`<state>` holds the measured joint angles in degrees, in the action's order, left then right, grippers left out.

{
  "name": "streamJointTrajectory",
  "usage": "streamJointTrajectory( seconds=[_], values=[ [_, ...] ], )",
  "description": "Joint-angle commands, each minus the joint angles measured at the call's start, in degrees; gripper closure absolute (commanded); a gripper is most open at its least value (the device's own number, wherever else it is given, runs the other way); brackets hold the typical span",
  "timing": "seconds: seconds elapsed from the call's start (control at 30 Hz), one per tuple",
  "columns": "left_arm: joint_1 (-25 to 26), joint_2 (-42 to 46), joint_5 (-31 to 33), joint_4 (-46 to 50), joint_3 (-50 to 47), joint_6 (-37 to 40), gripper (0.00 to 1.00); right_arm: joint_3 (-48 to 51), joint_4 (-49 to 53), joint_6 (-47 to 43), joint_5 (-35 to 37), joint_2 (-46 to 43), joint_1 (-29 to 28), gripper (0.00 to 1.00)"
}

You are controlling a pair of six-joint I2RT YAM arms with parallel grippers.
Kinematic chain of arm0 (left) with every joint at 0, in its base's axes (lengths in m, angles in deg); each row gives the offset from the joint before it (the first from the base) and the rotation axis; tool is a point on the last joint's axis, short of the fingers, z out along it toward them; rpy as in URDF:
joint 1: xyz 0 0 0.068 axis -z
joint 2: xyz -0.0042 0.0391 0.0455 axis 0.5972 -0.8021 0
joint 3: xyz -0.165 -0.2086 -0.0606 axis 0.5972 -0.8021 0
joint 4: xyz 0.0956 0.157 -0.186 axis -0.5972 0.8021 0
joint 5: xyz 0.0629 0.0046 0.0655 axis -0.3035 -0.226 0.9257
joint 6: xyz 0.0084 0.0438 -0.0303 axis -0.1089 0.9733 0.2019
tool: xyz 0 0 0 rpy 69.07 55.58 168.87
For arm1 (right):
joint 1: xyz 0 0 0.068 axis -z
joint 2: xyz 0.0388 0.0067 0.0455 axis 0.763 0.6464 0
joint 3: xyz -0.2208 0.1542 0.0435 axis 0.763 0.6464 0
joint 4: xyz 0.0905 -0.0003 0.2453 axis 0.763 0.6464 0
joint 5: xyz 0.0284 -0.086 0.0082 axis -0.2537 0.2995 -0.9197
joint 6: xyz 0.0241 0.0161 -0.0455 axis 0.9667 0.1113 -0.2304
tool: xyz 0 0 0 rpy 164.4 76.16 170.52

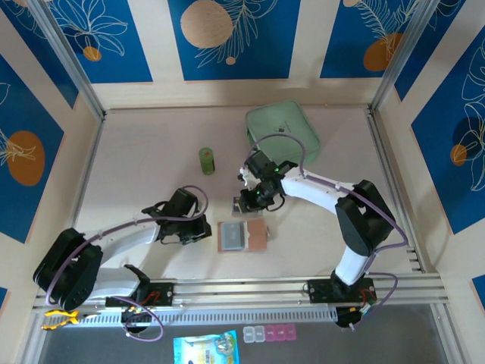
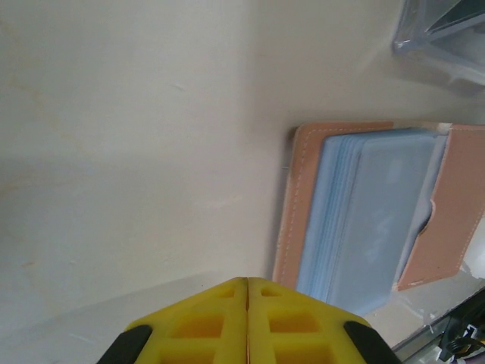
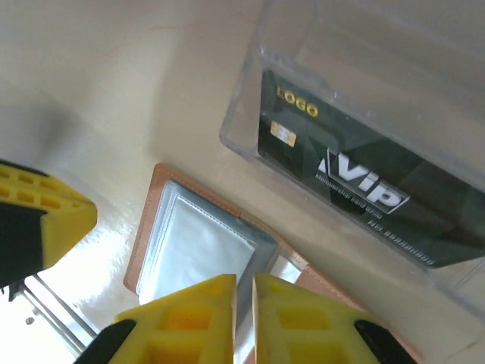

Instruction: Take the credit cards out of the card holder

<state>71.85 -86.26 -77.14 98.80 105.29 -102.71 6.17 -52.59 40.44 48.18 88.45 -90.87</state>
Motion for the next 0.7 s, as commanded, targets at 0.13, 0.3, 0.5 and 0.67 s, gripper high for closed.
streamJointTrajectory(
  seconds=[0.13,0.3,0.5,0.67],
  values=[
    [1.3,-0.7,-0.6,-0.8,2.9,-0.7,0.92,2.6,-1.8,18.4,13.8,-1.6,-5.1,0.61],
    [1.9,-1.4,-0.6,-1.2,3.4,-0.9,0.92,1.6,-1.2,20.4,18.0,0.9,-5.7,0.56],
    [2.3,-1.9,-0.5,-1.3,3.5,-1.2,0.92,-1.6,0.0,19.8,20.3,5.0,-5.3,0.55],
    [2.4,-1.7,-0.2,-1.3,3.6,-1.5,0.92,-3.9,0.4,19.0,21.3,7.3,-4.4,0.56]
  ],
)
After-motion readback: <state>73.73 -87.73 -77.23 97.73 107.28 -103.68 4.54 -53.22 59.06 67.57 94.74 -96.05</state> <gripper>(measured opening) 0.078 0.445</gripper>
